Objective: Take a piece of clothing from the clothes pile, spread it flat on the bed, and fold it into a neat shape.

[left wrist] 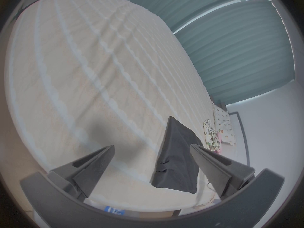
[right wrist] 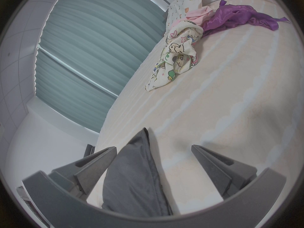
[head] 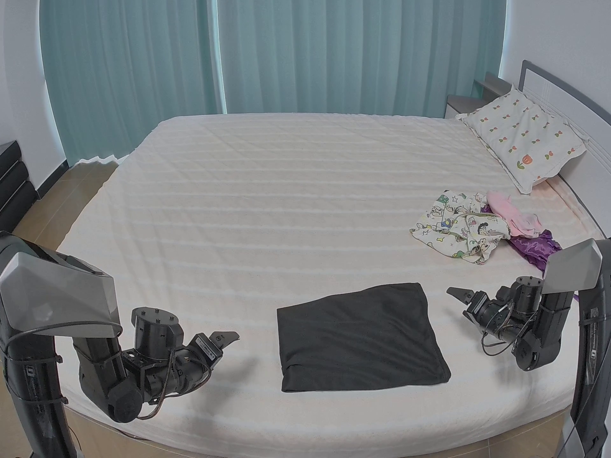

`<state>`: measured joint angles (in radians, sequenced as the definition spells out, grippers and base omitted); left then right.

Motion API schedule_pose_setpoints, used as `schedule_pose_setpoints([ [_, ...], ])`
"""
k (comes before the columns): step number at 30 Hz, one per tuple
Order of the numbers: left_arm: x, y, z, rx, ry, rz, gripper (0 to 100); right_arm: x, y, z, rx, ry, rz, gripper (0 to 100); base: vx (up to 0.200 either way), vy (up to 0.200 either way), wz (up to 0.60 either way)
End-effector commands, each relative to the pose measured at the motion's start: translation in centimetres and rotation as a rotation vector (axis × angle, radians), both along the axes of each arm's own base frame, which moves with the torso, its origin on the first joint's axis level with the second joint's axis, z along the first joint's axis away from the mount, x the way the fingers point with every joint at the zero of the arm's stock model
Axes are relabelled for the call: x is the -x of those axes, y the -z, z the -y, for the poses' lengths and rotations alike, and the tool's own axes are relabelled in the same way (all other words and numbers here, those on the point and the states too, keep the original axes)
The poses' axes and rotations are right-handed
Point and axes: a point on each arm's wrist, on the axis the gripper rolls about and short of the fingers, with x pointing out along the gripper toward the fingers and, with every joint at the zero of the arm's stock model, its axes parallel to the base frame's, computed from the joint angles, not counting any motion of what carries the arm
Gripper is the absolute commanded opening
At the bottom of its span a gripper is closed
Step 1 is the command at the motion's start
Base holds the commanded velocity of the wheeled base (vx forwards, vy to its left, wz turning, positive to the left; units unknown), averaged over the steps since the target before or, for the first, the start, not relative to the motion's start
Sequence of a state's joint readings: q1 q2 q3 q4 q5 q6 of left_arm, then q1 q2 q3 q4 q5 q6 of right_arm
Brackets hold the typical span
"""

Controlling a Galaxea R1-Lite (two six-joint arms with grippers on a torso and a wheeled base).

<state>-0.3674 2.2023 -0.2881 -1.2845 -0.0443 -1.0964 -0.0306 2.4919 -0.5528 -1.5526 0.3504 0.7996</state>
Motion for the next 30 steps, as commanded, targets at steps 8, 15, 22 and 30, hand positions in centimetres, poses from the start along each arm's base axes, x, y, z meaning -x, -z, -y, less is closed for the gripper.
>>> schedule_pose_setpoints([
  [8, -1.3, 0.4, 1.3, -0.026, 0.042, 0.039, 100, -0.4, -5.2, 0.1, -0.052, 0.019, 0.140, 100, 0.000, 0.000, 0.00],
  [15, -3.3, 0.6, 2.2, -0.033, 0.084, 0.091, 100, 1.5, -6.0, 1.3, -0.050, 0.065, 0.113, 100, 0.000, 0.000, 0.00],
  [22, -4.0, 0.9, 2.8, -0.018, 0.077, 0.098, 100, 4.0, -5.4, 2.3, -0.109, 0.101, 0.011, 100, 0.000, -0.057, 0.00],
  [30, -3.5, 1.1, 2.6, -0.021, 0.090, 0.078, 100, 4.0, -2.4, 2.4, -0.115, 0.124, -0.085, 100, 0.000, -0.200, 0.00],
])
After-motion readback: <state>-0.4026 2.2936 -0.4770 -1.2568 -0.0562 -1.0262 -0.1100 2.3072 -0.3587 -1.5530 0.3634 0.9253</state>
